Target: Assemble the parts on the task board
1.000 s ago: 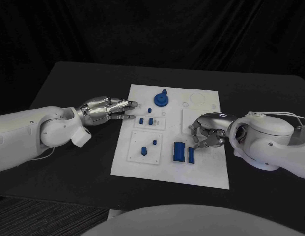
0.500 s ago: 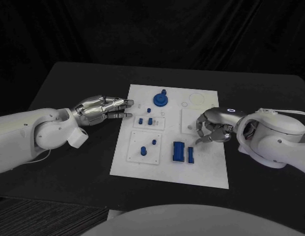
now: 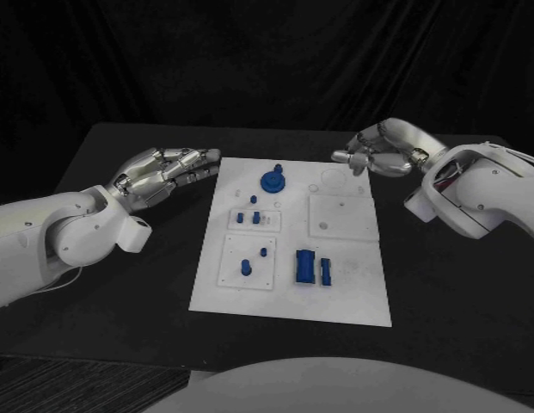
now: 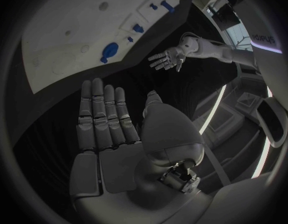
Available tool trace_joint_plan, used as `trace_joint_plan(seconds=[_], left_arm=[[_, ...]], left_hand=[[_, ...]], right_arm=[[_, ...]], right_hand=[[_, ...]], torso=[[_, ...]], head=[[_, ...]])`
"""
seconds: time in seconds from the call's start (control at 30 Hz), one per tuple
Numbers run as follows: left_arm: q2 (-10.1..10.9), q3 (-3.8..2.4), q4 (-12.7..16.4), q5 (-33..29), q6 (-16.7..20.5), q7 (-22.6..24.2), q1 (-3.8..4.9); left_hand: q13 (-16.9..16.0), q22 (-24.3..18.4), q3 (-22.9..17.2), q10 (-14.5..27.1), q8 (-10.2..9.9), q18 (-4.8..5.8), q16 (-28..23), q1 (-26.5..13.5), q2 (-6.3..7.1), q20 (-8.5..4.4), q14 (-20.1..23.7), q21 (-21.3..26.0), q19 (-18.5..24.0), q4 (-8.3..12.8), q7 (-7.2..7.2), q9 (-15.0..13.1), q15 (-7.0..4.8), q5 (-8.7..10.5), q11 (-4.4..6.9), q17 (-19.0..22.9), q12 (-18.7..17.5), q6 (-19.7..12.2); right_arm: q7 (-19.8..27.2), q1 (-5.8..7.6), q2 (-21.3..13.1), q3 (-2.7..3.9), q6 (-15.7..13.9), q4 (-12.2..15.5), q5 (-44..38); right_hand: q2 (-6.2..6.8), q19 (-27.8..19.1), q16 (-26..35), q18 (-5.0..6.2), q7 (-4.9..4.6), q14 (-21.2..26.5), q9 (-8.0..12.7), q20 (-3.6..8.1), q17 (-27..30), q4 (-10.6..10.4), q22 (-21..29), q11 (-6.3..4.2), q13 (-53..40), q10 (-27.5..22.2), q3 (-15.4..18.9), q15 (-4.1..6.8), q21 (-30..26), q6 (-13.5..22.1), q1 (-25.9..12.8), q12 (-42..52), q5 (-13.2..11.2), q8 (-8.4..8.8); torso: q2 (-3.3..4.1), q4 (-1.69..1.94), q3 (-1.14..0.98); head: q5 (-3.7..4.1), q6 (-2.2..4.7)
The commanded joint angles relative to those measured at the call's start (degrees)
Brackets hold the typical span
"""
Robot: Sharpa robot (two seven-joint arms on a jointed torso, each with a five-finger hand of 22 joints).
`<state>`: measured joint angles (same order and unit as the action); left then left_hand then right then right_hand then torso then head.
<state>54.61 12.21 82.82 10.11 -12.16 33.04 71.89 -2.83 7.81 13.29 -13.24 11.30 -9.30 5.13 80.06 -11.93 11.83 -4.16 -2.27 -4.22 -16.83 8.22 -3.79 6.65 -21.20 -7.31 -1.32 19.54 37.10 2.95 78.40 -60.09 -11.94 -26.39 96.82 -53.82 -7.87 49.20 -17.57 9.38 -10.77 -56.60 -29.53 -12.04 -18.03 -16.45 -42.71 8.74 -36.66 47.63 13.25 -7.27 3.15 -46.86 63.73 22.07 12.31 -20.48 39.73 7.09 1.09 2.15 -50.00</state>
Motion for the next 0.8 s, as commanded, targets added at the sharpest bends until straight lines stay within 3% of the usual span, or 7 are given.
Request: trace_joint_plan(seconds=[0.03, 0.1, 0.33, 0.43, 0.47, 0.6, 0.8], left_arm=[[-0.5, -0.04, 0.0, -0.3, 5.9, 8.3, 0.17], [-0.7, -0.04, 0.0, -0.3, 7.7, 9.8, 0.18], [-0.8, -0.03, 0.3, -0.3, 13.5, 13.2, 0.11], [-0.7, 0.01, 0.2, 0.0, 8.9, 4.5, 0.00], [-0.7, -0.07, 0.2, -0.1, 9.2, 4.4, -0.07], [-1.1, -0.60, 0.5, -0.5, 11.3, 4.1, -0.58], [-2.4, -2.25, 1.5, -1.9, 17.7, 3.0, -2.17]], left_hand=[[0.4, -1.2, 1.4, 3.2, -2.1, 0.11, -3.0, -1.2, 0.26, -2.00, 2.7, 0.6, 1.2, 0.1, -1.14, 0.5, -1.87, 2.28, 1.58, 0.7, -3.3, -3.2], [0.6, -4.0, 2.1, 4.8, -3.5, 0.36, -4.5, -1.8, 0.38, -3.21, 3.8, 1.4, 2.8, 0.1, -1.91, 0.6, -2.88, 3.68, 2.58, 1.1, -5.0, -5.0], [1.2, -7.3, 4.1, 9.4, -8.7, 0.23, -5.1, -4.0, 1.36, -7.31, 4.2, 2.2, 4.1, 0.1, -6.86, 1.5, -7.16, 6.89, 7.87, 1.3, -10.3, -14.1], [2.8, -7.8, -1.3, 13.2, -11.3, 2.79, -5.1, -26.8, 4.62, -11.83, 4.2, 2.3, 4.2, 5.1, -8.22, 3.8, -6.65, 11.13, 7.31, 1.3, -13.3, -21.5], [2.8, -7.8, -1.8, 13.2, -11.3, 2.80, -5.1, -29.6, 5.03, -11.83, 4.2, 2.3, 4.2, 5.6, -8.22, 3.8, -6.65, 11.72, 7.31, 1.3, -13.7, -22.5], [2.8, -7.8, -3.3, 13.2, -11.3, 3.77, -5.1, -36.4, 5.94, -11.83, 4.2, 2.3, 4.2, 7.1, -8.22, 3.8, -6.65, 13.00, 7.31, 1.3, -14.5, -24.5], [2.8, -7.8, -5.3, 13.2, -11.3, 4.39, -5.1, -45.3, 7.16, -11.83, 4.2, 2.3, 4.2, 9.1, -8.22, 3.8, -6.65, 14.67, 7.31, 1.3, -19.5, -27.1]], right_arm=[[10.9, -0.30, 0.7, 0.00, -0.1, -1.6, 18.8], [13.6, -1.00, 1.4, 0.00, 1.5, -2.9, 24.2], [20.8, -3.20, 3.2, 0.00, 5.6, -5.5, 34.8], [14.6, -2.99, 3.1, 0.00, 2.6, -5.4, 26.2], [14.7, -3.17, 3.3, 0.13, 2.4, -5.4, 26.5], [15.6, -4.30, 4.2, 1.02, 0.8, -5.5, 28.6], [18.5, -7.84, 7.0, 3.79, -3.9, -5.8, 35.0]], right_hand=[[-1.34, -5.1, 5.4, -0.24, 0.06, 3.5, 4.3, -2.74, 4.4, -0.3, 6.0, 2.63, 8.1, -2.7, 2.4, -2.06, 0.4, 1.8, -1.5, -5.1, -0.6, 3.14], [-2.79, -12.8, 11.3, -2.14, 3.48, 12.8, 7.8, -4.35, 8.1, -0.4, 10.2, 5.94, 13.1, -11.5, 4.0, -5.70, -0.3, 8.4, -4.2, -10.2, -2.4, 7.55], [-5.74, -45.7, 15.3, -3.27, 11.10, 45.2, 19.8, -4.64, 16.1, -0.2, 37.7, -0.61, 27.7, -35.3, 9.6, -4.75, -2.2, 20.7, -9.1, -13.9, -6.8, 13.26], [-1.48, -49.2, 17.6, -5.12, 10.77, 49.3, 23.4, 1.56, 18.0, 6.0, 42.7, -3.76, 31.0, -39.8, 1.1, -0.26, -3.1, 30.4, -28.1, -16.9, -12.3, 15.96], [0.90, -49.2, 17.6, -9.38, 10.77, 51.3, 25.1, 4.40, 18.0, 8.9, 42.7, -8.74, 32.5, -42.0, -2.8, 1.77, -3.1, 35.0, -38.1, -22.1, -12.3, 20.48], [7.87, -49.2, 17.6, -9.38, 10.77, 56.6, 29.5, 12.04, 18.0, 16.5, 42.7, -8.74, 36.7, -47.6, -7.9, 7.27, -3.1, 40.8, -50.8, -22.1, -12.3, 20.48], [7.87, -49.2, 17.6, -9.38, 10.77, 56.6, 29.5, 12.04, 18.0, 16.5, 42.7, -8.74, 36.7, -47.6, -13.2, 7.27, -3.1, 46.9, -59.0, -22.1, -12.3, 20.48]], torso=[[-2.45, -0.63, -0.53], [-3.38, -0.79, -0.71], [-6.26, -1.31, -1.42], [-4.89, -1.11, -1.07], [-4.92, -1.17, -1.07], [-5.17, -1.57, -1.07], [-5.94, -2.82, -1.07]], head=[[-0.20, 0.00], [-0.29, 0.04], [-0.75, 0.25], [-0.70, 0.29], [-0.72, 0.45], [-0.81, 1.48], [-1.12, 4.69]])
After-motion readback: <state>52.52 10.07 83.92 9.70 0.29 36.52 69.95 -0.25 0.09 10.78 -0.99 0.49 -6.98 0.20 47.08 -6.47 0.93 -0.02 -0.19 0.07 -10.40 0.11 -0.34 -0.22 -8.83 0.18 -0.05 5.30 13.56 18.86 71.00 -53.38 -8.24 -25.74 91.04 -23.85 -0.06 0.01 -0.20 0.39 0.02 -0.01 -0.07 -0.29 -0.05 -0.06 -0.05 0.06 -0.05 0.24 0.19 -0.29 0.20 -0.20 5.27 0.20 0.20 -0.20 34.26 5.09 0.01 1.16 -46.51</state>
